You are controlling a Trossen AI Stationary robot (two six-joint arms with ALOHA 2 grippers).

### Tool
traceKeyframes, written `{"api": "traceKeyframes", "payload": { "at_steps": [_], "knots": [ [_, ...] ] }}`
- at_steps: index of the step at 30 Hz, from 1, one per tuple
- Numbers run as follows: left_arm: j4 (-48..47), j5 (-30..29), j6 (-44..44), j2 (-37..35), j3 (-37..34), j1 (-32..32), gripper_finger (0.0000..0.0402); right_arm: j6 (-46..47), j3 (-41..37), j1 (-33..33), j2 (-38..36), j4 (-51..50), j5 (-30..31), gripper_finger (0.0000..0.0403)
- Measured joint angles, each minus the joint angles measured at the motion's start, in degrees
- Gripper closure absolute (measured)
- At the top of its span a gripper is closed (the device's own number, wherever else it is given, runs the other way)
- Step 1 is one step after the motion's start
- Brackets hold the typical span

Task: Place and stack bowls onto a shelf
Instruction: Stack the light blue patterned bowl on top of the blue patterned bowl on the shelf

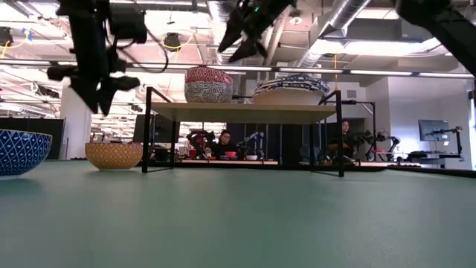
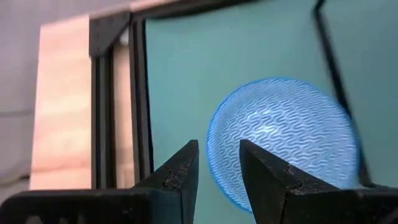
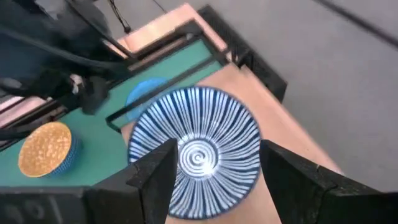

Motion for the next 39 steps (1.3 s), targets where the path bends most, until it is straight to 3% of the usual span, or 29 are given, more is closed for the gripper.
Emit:
{"api": "traceKeyframes", "payload": {
  "at_steps": [9,18,25,28,33,39],
  "knots": [
    [6.9,4.7,-1.5,1.3,-6.9,7.5,0.03,-2.3,0.1,-0.9,-7.6,-2.0,0.2,0.0149],
    [16.3,11.0,-1.6,1.3,-14.5,12.1,0.0303,-3.0,0.1,-2.7,-9.2,-4.0,0.5,0.0149],
    [20.0,11.1,-1.4,1.3,-18.9,12.4,0.0361,-4.3,0.0,-2.5,-9.1,-5.0,0.5,0.0149],
    [20.8,11.5,-0.7,1.0,-19.2,12.4,0.0391,-4.8,0.0,-2.1,-9.0,-5.1,0.5,0.0149],
    [20.0,11.9,0.6,-0.6,-17.9,12.4,0.0394,-4.6,0.0,-1.5,-9.0,-6.0,0.5,0.0149],
    [7.7,9.3,5.1,-5.3,-10.2,11.1,0.0399,-3.4,0.0,-0.5,-9.0,-6.5,1.3,0.0149]
  ]
}}
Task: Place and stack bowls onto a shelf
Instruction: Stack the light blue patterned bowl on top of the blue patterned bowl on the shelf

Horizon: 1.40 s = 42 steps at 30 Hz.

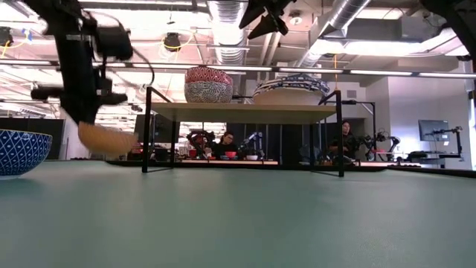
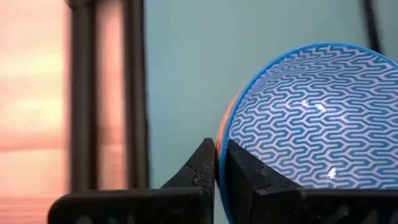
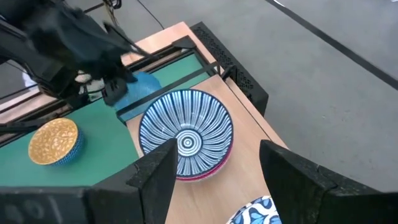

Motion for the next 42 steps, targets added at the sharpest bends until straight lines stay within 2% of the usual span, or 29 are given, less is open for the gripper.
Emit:
{"api": "traceKeyframes", "payload": {
  "at_steps": [4,7,12,16,23,28,37,42],
  "knots": [
    [-7.6,-4.3,2.6,-3.8,6.2,-2.6,0.0399,0.3,0.0,1.1,0.0,0.2,0.5,0.0149],
    [-9.5,-7.2,5.7,-5.2,11.3,-4.7,0.0399,0.8,0.0,2.0,0.0,1.9,0.5,0.0149],
    [-8.1,-12.4,17.0,-6.0,19.2,-9.5,0.04,0.8,0.0,4.8,0.0,9.0,0.5,0.0149],
    [-6.5,-17.0,21.2,-5.9,25.2,-13.2,0.0401,-0.8,0.0,7.6,0.1,15.5,1.0,0.0149],
    [5.8,-20.1,29.0,-5.3,29.3,-19.4,0.0401,-12.7,0.0,12.6,0.1,26.1,11.4,0.0149],
    [16.7,-23.3,35.9,-2.9,29.3,-24.0,0.0401,-18.3,-1.0,14.3,0.0,31.0,12.4,0.0149],
    [37.7,-29.5,54.3,2.4,29.3,-33.3,0.0401,-18.4,-1.1,14.0,1.3,28.1,14.3,0.0149],
    [42.0,-38.0,62.5,6.5,31.1,-36.5,0.0401,-17.8,-1.1,13.7,3.0,24.9,14.5,0.0149]
  ]
}}
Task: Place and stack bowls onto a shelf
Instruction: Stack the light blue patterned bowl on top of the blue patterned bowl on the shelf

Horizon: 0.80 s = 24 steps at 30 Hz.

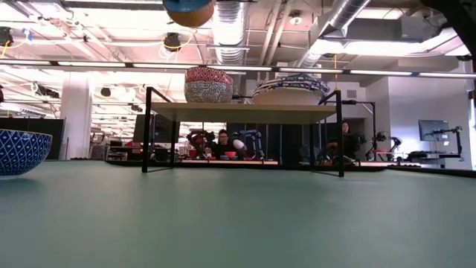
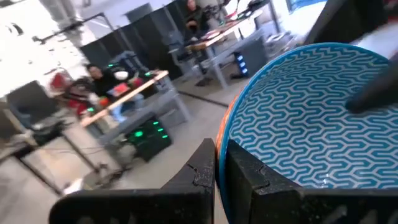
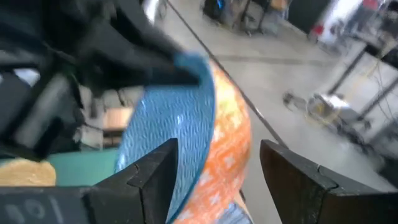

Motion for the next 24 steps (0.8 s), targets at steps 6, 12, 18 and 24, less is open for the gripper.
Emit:
{"api": "traceKeyframes", "payload": {
  "at_steps": [6,12,18,24],
  "knots": [
    [-3.3,-6.7,3.5,4.2,3.8,-1.1,0.0395,1.1,0.0,-0.4,1.3,-3.2,5.5,0.016],
    [-3.6,-3.2,5.7,4.4,5.0,-1.1,0.0393,1.2,0.1,-1.2,0.9,-5.6,5.4,0.0238],
    [-3.0,0.8,1.4,4.2,5.0,-1.1,0.038,4.0,0.1,-2.5,1.0,-6.8,6.5,0.032],
    [-3.8,11.1,-4.4,4.1,5.0,-1.3,0.0335,3.4,0.0,-3.8,1.0,-7.9,5.6,0.034]
  ]
}}
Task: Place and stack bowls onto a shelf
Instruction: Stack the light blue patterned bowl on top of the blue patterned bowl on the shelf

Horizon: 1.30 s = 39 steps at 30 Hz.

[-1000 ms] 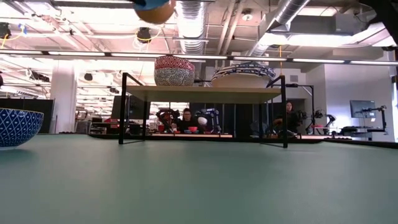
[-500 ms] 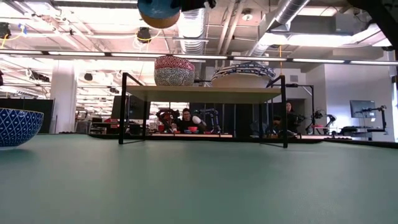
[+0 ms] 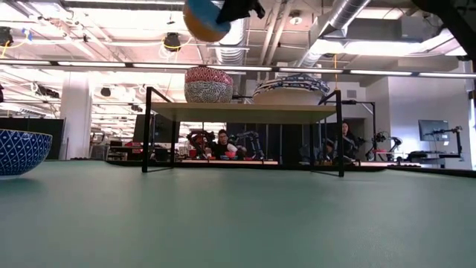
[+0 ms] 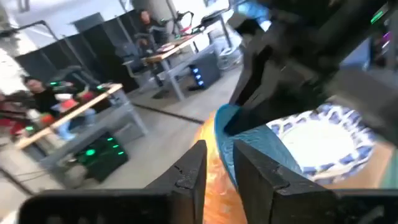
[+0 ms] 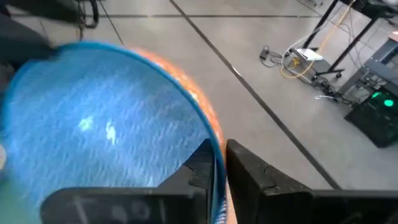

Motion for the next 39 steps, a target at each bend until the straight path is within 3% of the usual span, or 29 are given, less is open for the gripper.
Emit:
{"api": "traceKeyframes", "payload": {
  "at_steps": [7,14,22,28,33,39],
  "knots": [
    [-0.3,0.9,-3.2,-0.1,0.0,0.0,0.0311,1.2,0.0,-1.7,0.0,-1.3,-0.6,0.0361],
    [-0.3,-0.2,-4.5,0.0,0.0,0.1,0.0309,6.1,0.1,-5.5,3.1,-1.6,-5.2,0.0361],
    [-10.7,0.3,-18.0,-2.3,-0.1,1.0,0.0309,13.9,0.0,-9.4,6.2,-8.6,-14.7,0.036],
    [-24.1,9.8,-29.8,-4.2,-0.1,3.9,0.031,17.1,0.0,-10.9,6.7,-10.9,-19.7,0.0356],
    [-31.7,18.2,-36.6,-4.0,-0.1,6.6,0.0314,17.9,0.1,-11.1,7.2,-11.2,-20.0,0.0355],
    [-33.6,21.3,-39.5,-3.1,-0.2,7.1,0.0314,18.9,0.1,-10.6,8.3,-11.5,-20.6,0.0347]
  ]
}}
